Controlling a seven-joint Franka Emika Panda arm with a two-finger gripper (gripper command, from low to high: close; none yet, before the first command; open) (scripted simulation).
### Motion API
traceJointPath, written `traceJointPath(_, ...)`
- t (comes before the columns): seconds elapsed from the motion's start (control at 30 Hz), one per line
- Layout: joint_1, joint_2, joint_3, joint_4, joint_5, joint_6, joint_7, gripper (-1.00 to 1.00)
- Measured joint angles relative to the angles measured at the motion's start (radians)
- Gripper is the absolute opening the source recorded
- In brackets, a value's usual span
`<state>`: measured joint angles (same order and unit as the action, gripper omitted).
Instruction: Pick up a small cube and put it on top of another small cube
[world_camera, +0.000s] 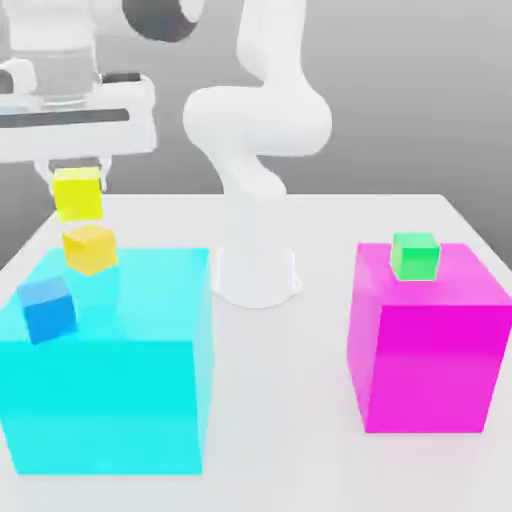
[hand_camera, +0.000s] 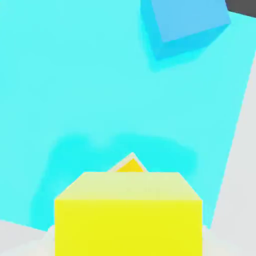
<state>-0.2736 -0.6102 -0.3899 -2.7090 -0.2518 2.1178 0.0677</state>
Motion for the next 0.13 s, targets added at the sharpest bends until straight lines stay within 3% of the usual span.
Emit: traceJointPath(0.13, 0.0, 0.0, 0.0, 0.0, 0.0, 0.0, 0.0, 1.0)
